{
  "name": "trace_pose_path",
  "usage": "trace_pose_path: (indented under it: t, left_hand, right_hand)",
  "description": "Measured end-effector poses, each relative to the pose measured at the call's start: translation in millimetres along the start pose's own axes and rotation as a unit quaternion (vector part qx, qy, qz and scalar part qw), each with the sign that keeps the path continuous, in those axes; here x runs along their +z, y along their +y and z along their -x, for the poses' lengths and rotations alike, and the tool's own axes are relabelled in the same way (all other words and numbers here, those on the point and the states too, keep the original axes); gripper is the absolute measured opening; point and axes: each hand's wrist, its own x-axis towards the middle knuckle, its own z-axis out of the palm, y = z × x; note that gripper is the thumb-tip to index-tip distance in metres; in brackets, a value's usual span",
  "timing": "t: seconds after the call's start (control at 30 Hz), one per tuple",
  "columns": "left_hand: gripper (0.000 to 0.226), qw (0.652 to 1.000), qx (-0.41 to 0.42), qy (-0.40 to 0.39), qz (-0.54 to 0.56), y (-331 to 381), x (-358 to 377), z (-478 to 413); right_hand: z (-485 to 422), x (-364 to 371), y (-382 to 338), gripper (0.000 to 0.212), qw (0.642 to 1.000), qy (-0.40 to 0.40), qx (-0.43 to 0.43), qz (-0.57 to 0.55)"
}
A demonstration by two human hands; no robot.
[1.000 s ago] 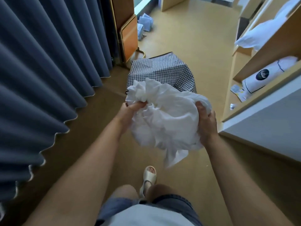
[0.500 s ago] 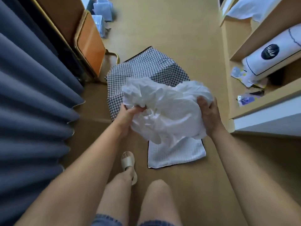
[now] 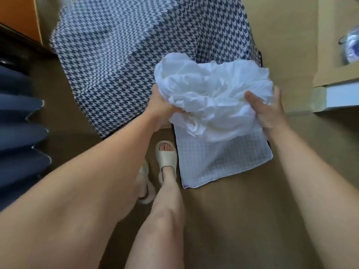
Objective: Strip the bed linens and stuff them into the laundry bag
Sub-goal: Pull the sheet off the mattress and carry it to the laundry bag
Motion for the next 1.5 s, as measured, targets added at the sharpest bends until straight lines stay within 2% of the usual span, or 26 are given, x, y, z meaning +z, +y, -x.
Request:
trace_pose_path:
  t: [0.03, 0.07, 0.13, 0.17, 0.2, 0.27, 0.37, 0.5, 0.57, 0.63, 0.7, 0.73, 0.77, 0.87, 0.93, 1.07, 1.17, 1.27, 1.3, 1.4, 1.5]
  left_hand:
    - [0.074, 1.000, -0.002, 0.000, -0.016, -17.9, 4.7, -23.9]
    - [0.074, 0.999, -0.006, 0.002, -0.049, -39.0, 10.7, -47.3]
    - [0.060, 0.986, -0.015, 0.013, -0.164, -82.3, 24.3, -92.2]
    - [0.059, 0.972, -0.035, 0.014, -0.234, -102.3, 32.6, -114.2]
    - [0.065, 0.952, -0.057, -0.008, -0.302, -120.4, 40.1, -133.9]
    - [0.079, 0.916, -0.045, -0.092, -0.387, -147.0, 49.8, -164.7]
    - [0.087, 0.875, -0.008, -0.136, -0.465, -162.1, 41.0, -196.4]
    - [0.090, 0.824, 0.020, -0.192, -0.532, -151.6, 12.7, -193.0]
    - [0.083, 0.764, 0.095, -0.170, -0.616, -141.8, -17.4, -184.3]
    - [0.081, 0.674, 0.150, -0.127, -0.712, -140.9, -55.3, -182.1]
    - [0.083, 0.580, 0.145, -0.099, -0.795, -144.0, -84.2, -179.9]
    - [0.086, 0.551, 0.129, -0.088, -0.820, -146.9, -92.4, -180.7]
    - [0.092, 0.541, 0.107, -0.078, -0.831, -148.1, -97.3, -182.2]
    - [0.113, 0.538, 0.055, -0.045, -0.840, -151.8, -102.2, -192.1]
    - [0.114, 0.535, 0.028, -0.027, -0.844, -158.4, -104.1, -201.2]
    - [0.126, 0.548, -0.033, 0.021, -0.836, -171.5, -108.9, -225.1]
    - [0.134, 0.550, -0.030, 0.036, -0.834, -186.1, -110.3, -242.9]
    - [0.122, 0.563, -0.020, 0.029, -0.826, -200.9, -111.8, -253.1]
    - [0.112, 0.581, -0.018, 0.021, -0.813, -206.6, -113.1, -258.1]
    - [0.077, 0.669, -0.041, 0.008, -0.742, -214.2, -116.3, -267.5]
    - [0.037, 0.786, -0.005, 0.033, -0.617, -200.4, -129.3, -272.9]
  right_hand:
    - [-24.1, 5.0, 18.1, 0.103, 1.000, 0.011, 0.005, 0.014]
    - [-46.2, 14.2, 34.7, 0.109, 0.999, 0.024, 0.008, 0.038]
    - [-91.7, 37.4, 75.3, 0.119, 0.992, 0.031, 0.005, 0.124]
    - [-112.1, 52.0, 95.9, 0.116, 0.984, 0.020, 0.003, 0.178]
    - [-129.5, 71.0, 116.4, 0.111, 0.970, 0.001, 0.013, 0.242]
    - [-155.1, 111.6, 148.0, 0.103, 0.933, -0.018, 0.049, 0.357]
    - [-189.4, 148.0, 167.2, 0.101, 0.907, 0.021, 0.064, 0.416]
    - [-192.5, 142.2, 156.4, 0.101, 0.864, -0.008, 0.117, 0.490]
    - [-176.3, 145.9, 146.4, 0.097, 0.867, -0.003, 0.143, 0.477]
    - [-157.8, 164.5, 135.5, 0.091, 0.880, 0.027, 0.141, 0.452]
    - [-139.4, 189.7, 126.1, 0.087, 0.889, 0.032, 0.125, 0.439]
    - [-131.3, 202.6, 123.4, 0.086, 0.893, 0.024, 0.116, 0.433]
    - [-124.4, 214.9, 122.3, 0.086, 0.897, 0.014, 0.111, 0.428]
    - [-113.6, 247.0, 121.1, 0.083, 0.907, -0.011, 0.111, 0.406]
    - [-114.1, 261.7, 120.4, 0.082, 0.906, -0.037, 0.103, 0.408]
    - [-125.3, 267.4, 131.8, 0.085, 0.886, -0.085, 0.106, 0.442]
    - [-144.0, 256.1, 146.4, 0.089, 0.874, -0.075, 0.081, 0.473]
    - [-160.0, 253.2, 163.0, 0.104, 0.872, -0.061, 0.060, 0.482]
    - [-162.9, 254.7, 168.1, 0.113, 0.861, -0.059, 0.049, 0.503]
    - [-170.7, 259.6, 178.6, 0.129, 0.828, -0.044, 0.025, 0.558]
    - [-179.8, 259.2, 170.2, 0.128, 0.824, -0.012, 0.045, 0.564]
